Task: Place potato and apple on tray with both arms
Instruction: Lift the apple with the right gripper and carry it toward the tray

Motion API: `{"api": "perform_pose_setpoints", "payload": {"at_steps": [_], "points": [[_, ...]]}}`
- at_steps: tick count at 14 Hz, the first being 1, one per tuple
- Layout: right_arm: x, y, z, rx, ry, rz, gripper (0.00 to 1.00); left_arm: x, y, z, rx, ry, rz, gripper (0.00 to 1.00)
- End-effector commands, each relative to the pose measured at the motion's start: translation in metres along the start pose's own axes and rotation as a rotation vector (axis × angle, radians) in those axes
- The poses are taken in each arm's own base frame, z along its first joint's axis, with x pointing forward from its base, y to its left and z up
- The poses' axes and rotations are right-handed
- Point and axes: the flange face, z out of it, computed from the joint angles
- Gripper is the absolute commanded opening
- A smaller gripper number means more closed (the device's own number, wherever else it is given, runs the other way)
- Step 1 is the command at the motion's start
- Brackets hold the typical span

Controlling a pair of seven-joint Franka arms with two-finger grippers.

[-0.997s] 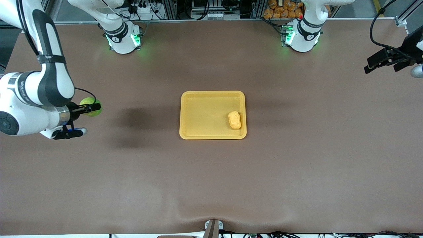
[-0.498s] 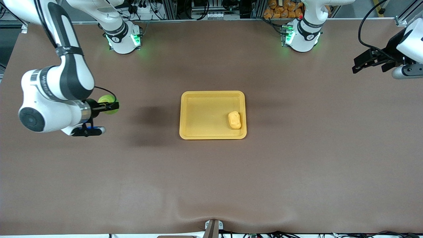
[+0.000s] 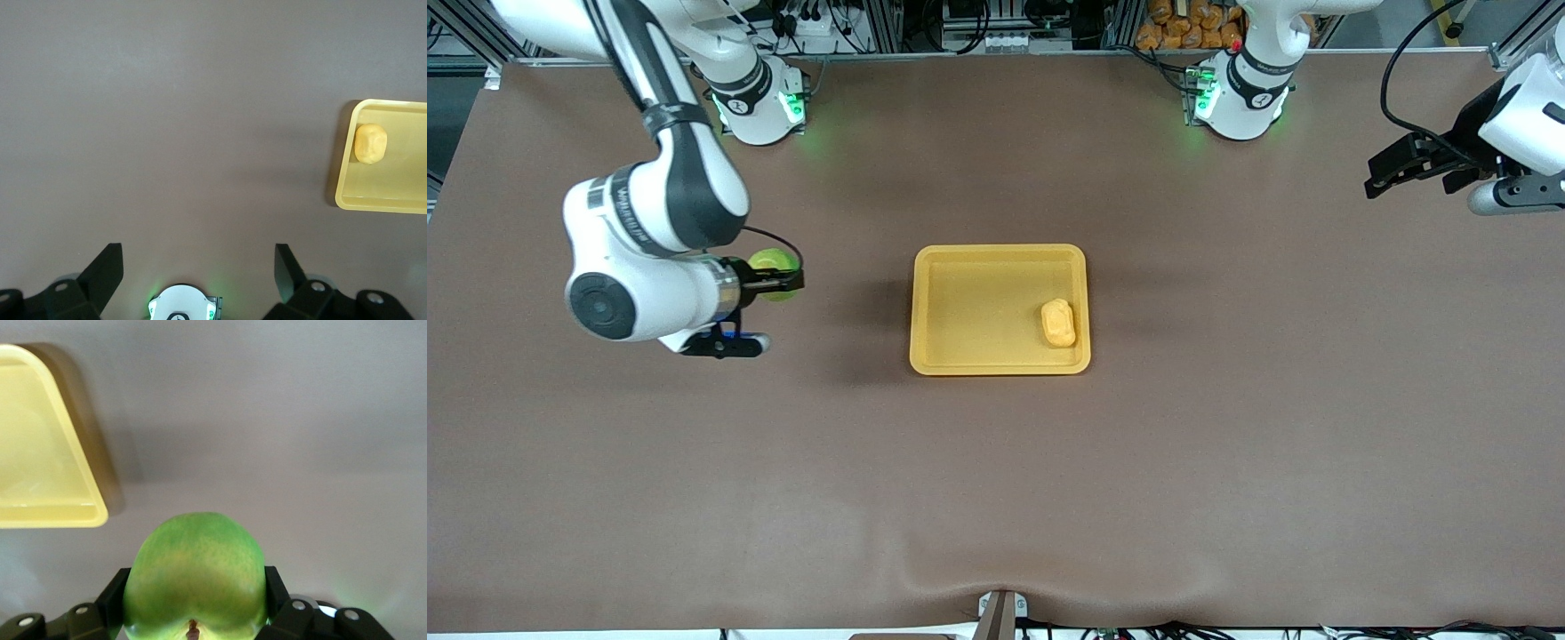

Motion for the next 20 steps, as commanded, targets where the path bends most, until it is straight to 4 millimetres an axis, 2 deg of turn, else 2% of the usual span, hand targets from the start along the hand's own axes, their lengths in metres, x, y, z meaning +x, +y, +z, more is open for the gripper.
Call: {"api": "perform_pose_setpoints", "payload": {"at_steps": [1,3,5,7,9,13,15,16,18,20], "points": [[-0.012,-0.031,0.012,0.007,0.032,0.041,0.0,-0.009,-0.001,-0.002,0.007,0.004,-0.019,1.0],[-0.017,-0.059,0.02,0.042,0.051,0.07,0.0,-0.008,-0.001,-0.001,0.007,0.003,-0.021,1.0],[-0.019,-0.095,0.038,0.05,0.088,0.103,0.0,-0.008,-0.002,-0.001,0.007,0.003,-0.022,1.0],[-0.017,-0.118,0.055,0.053,0.119,0.133,0.0,-0.006,-0.003,-0.001,0.005,0.016,-0.022,1.0],[-0.015,-0.131,0.067,0.053,0.131,0.147,0.0,-0.002,-0.011,0.005,0.005,0.01,-0.039,1.0],[-0.01,-0.151,0.084,0.075,0.162,0.173,0.0,0.0,-0.01,0.01,0.004,0.019,-0.038,1.0],[-0.009,-0.16,0.107,0.1,0.167,0.182,0.0,0.001,-0.01,0.01,0.004,0.019,-0.038,1.0],[-0.006,-0.16,0.111,0.122,0.195,0.2,0.0,0.001,-0.01,0.012,0.005,0.016,-0.037,1.0],[-0.009,-0.179,0.134,0.119,0.205,0.204,0.0,0.003,-0.01,0.013,0.006,0.014,-0.038,1.0],[-0.002,-0.185,0.147,0.132,0.232,0.229,0.0,0.004,-0.01,0.015,0.006,0.01,-0.038,1.0]]}}
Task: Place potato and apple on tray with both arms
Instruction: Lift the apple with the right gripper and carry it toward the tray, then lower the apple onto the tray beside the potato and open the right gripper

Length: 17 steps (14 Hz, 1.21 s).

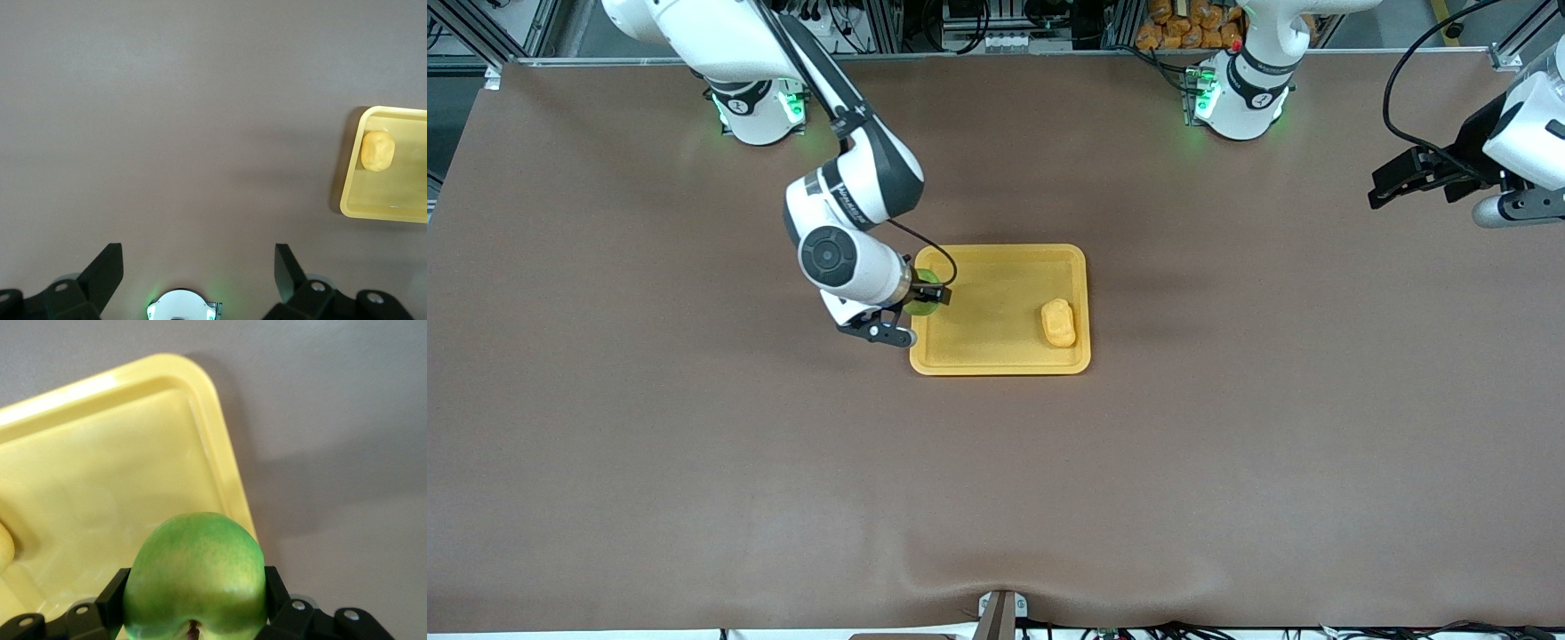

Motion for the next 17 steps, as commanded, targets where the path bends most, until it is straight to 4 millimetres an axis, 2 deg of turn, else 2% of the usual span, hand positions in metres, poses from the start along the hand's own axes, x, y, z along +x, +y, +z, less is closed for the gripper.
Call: {"api": "perform_pose_setpoints", "payload": {"at_steps": [1,3,4,9,10,11,12,17], "points": [[-0.006,-0.011,0.016,0.02,0.014,0.036,0.0,-0.001,0.001,0.003,0.007,0.007,-0.015,1.0],[-0.008,-0.017,0.022,0.031,0.031,0.042,0.0,-0.001,0.001,0.002,0.007,0.008,-0.013,1.0],[-0.008,-0.02,0.033,0.032,0.039,0.061,0.0,-0.001,0.001,0.002,0.008,0.007,-0.015,1.0],[-0.004,-0.02,0.06,0.019,0.042,0.073,0.01,-0.001,-0.001,0.002,0.008,0.004,-0.006,1.0],[-0.003,-0.019,0.063,0.018,0.042,0.077,0.15,-0.001,-0.002,0.003,0.009,0.002,-0.007,1.0],[-0.002,-0.019,0.063,0.018,0.04,0.082,0.54,-0.001,-0.002,0.002,0.009,0.004,-0.007,1.0],[-0.001,-0.019,0.063,0.018,0.042,0.098,1.0,-0.001,-0.002,0.002,0.007,0.003,-0.007,1.0],[0.002,-0.02,0.053,0.027,0.044,0.11,1.0,0.0,-0.002,0.003,0.008,0.002,-0.007,1.0]]}}
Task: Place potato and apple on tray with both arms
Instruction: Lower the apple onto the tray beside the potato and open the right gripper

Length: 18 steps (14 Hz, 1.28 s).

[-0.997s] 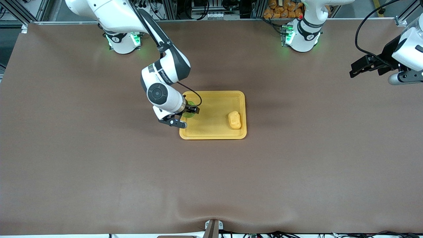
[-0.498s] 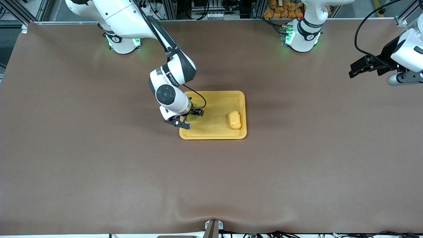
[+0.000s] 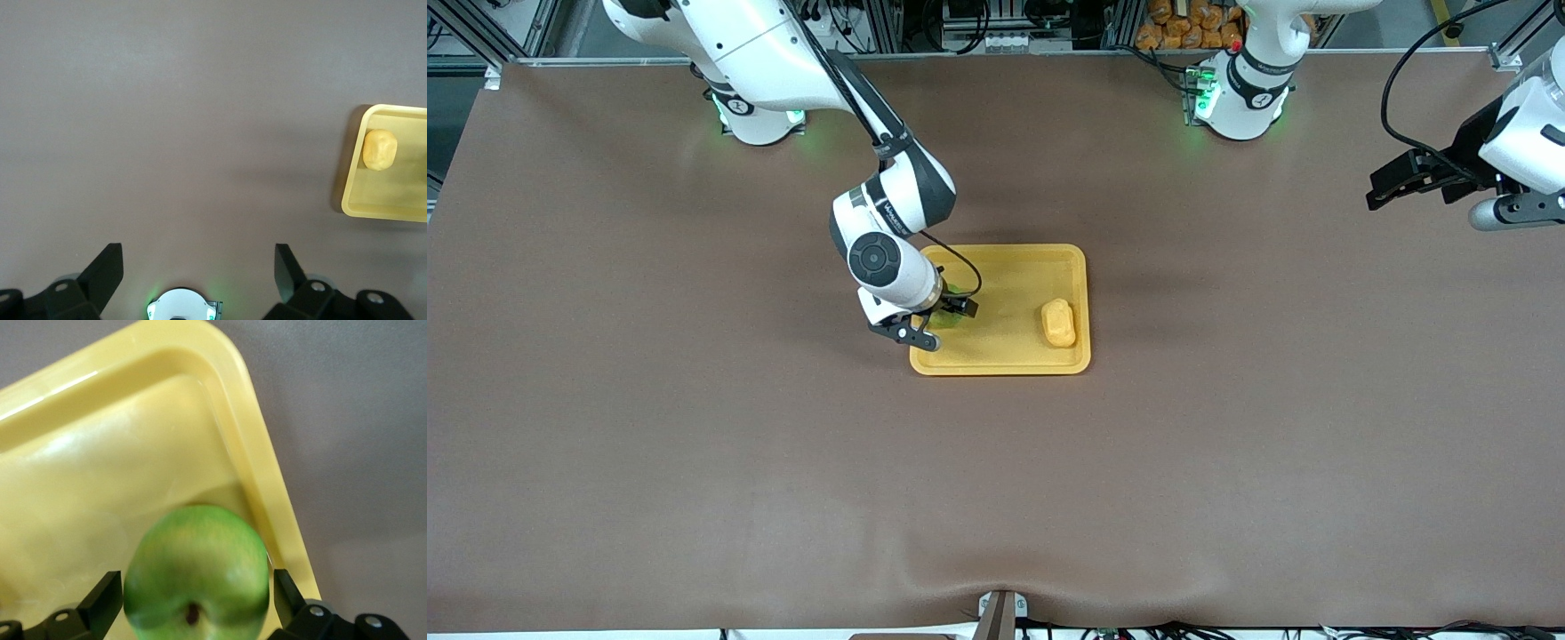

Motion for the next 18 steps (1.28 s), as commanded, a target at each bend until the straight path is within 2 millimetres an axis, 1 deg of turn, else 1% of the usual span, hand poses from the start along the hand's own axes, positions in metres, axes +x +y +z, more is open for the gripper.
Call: {"api": "perform_pose_setpoints", "payload": {"at_steps": [1,3,5,6,8,11,12,13,14,16,18], "points": [[0.003,-0.002,-0.01,0.012,-0.007,0.027,1.0,-0.001,-0.002,-0.001,0.007,0.009,-0.004,1.0],[0.002,-0.007,-0.029,-0.004,-0.035,0.021,1.0,-0.001,-0.002,-0.001,0.007,0.009,-0.004,1.0],[0.006,-0.007,-0.046,-0.029,-0.065,0.025,1.0,-0.001,-0.001,0.0,0.007,0.007,-0.003,1.0],[0.008,-0.005,-0.06,-0.032,-0.077,0.026,1.0,-0.001,-0.002,-0.001,0.007,0.009,-0.004,1.0],[0.016,0.003,-0.083,-0.03,-0.09,0.042,1.0,0.0,-0.003,-0.001,0.006,0.009,-0.006,1.0],[0.021,0.004,-0.119,-0.023,-0.105,0.041,1.0,-0.001,-0.002,0.0,0.007,0.007,-0.003,1.0],[0.025,0.007,-0.128,-0.029,-0.114,0.043,1.0,-0.001,-0.001,-0.001,0.008,0.008,-0.001,1.0],[0.029,0.011,-0.143,-0.031,-0.119,0.045,1.0,-0.002,-0.001,-0.002,0.008,0.009,-0.001,1.0],[0.031,0.013,-0.15,-0.035,-0.124,0.044,1.0,-0.002,-0.001,-0.002,0.008,0.008,-0.001,1.0],[0.037,0.014,-0.171,-0.027,-0.129,0.052,1.0,-0.002,-0.002,-0.003,0.014,0.012,0.0,1.0],[0.048,0.024,-0.192,-0.04,-0.159,0.049,1.0,-0.005,-0.005,-0.009,0.082,0.03,0.017,1.0]]}}
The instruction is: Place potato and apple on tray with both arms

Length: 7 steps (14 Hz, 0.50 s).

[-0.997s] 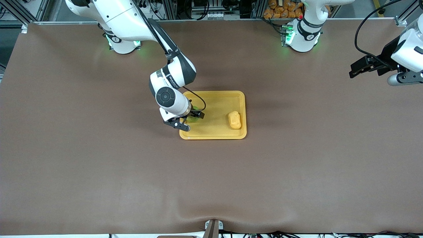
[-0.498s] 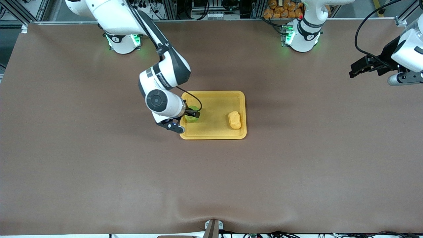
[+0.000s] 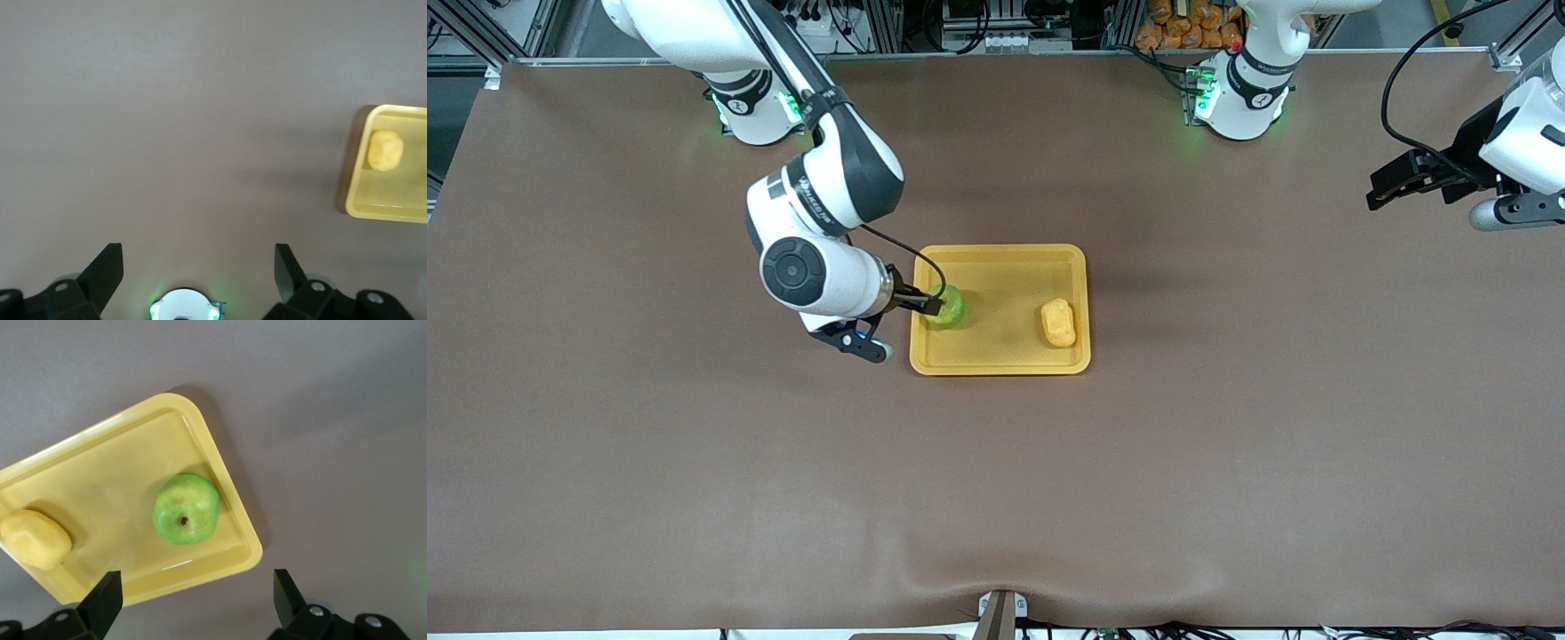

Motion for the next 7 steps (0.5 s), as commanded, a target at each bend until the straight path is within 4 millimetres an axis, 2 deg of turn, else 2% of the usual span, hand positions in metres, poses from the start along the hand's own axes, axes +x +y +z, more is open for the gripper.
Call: {"api": "perform_pose_setpoints", "payload": {"at_steps": [1,3,5,7], "points": [[0.007,0.011,-0.035,0.0,-0.031,0.001,1.0,-0.007,-0.003,-0.011,0.055,0.026,0.022,1.0],[0.015,0.02,-0.055,0.003,-0.041,0.0,1.0,-0.009,-0.007,-0.018,0.056,0.017,0.043,1.0],[0.021,0.028,-0.063,0.013,-0.036,-0.043,1.0,-0.012,-0.008,-0.024,0.054,0.014,0.045,1.0],[0.031,0.048,-0.092,0.046,-0.018,-0.045,1.0,-0.015,-0.009,-0.031,0.055,0.011,0.043,1.0]]}}
